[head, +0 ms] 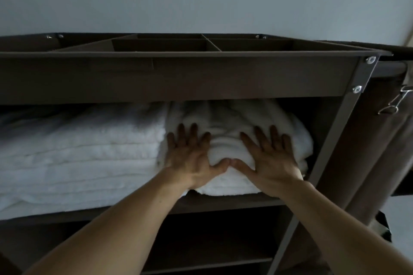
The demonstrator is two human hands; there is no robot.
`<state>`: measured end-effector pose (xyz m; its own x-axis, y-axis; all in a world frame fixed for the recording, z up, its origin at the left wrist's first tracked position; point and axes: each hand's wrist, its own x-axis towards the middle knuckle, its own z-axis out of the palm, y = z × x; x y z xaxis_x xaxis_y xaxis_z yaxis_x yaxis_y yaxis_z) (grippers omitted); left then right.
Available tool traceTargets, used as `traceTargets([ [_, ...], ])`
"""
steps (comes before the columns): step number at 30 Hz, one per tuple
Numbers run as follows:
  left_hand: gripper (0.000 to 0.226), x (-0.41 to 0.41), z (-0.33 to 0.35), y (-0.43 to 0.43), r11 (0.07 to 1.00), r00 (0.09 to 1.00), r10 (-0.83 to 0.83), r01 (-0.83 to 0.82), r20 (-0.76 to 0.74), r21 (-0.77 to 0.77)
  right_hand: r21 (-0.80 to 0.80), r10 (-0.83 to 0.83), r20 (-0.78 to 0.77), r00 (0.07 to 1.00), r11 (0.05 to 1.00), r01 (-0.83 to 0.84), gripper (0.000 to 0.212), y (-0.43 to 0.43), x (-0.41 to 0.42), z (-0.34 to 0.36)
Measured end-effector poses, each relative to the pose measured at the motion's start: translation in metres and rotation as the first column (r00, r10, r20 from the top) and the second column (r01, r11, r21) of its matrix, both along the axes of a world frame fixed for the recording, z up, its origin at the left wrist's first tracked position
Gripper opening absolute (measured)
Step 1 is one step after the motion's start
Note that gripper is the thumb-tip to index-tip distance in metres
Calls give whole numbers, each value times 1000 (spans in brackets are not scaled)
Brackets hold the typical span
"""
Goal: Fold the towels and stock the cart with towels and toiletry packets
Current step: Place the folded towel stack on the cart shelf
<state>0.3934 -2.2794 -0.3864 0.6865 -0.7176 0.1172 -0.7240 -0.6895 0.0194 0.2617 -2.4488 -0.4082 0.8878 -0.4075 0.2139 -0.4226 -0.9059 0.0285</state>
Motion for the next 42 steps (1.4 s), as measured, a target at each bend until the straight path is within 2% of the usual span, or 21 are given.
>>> traceTargets([
  [5,118,-11,4,1,996,999,43,-40,-29,75,39,-2,-14,1000,999,2,109,-6,5,13],
  [8,98,4,25,-10,999,997,26,-28,-77,-25,-95,19,57,998,995,-13,83,-27,21,46],
  [9,92,8,26,-13,999,997,33,-35,-65,-39,-109,6,38,999,994,-2,76,-33,24,50],
  [12,90,14,10,-15,996,990,90,-88,-110,25,16,-97,-122,988,995,100,86,-38,22,28],
  [14,92,17,5,-15,993,981,112,-106,-159,48,19,-138,-135,981,990,142,91,-39,24,18],
  [17,92,6,13,-10,992,973,117,-106,-199,66,44,-142,-150,978,988,150,80,-29,20,24],
  [20,89,-27,10,12,997,983,69,-64,-169,34,99,-112,-161,981,987,129,77,-1,1,26],
  [24,84,-66,15,61,990,988,-40,59,-148,126,159,1,-285,959,986,46,70,43,-29,46],
  [27,80,-82,40,103,987,987,-27,51,-157,153,252,72,-320,945,968,11,70,78,-40,81],
  [34,74,-100,124,212,968,943,252,-246,-216,55,312,283,-334,899,933,-178,70,194,-32,169],
  [39,75,-103,149,326,888,862,444,-459,-245,-7,295,456,-291,841,879,-375,72,294,-17,204],
  [42,77,-104,151,407,810,779,548,-586,-304,-42,291,531,-267,804,840,-458,72,365,3,213],
])
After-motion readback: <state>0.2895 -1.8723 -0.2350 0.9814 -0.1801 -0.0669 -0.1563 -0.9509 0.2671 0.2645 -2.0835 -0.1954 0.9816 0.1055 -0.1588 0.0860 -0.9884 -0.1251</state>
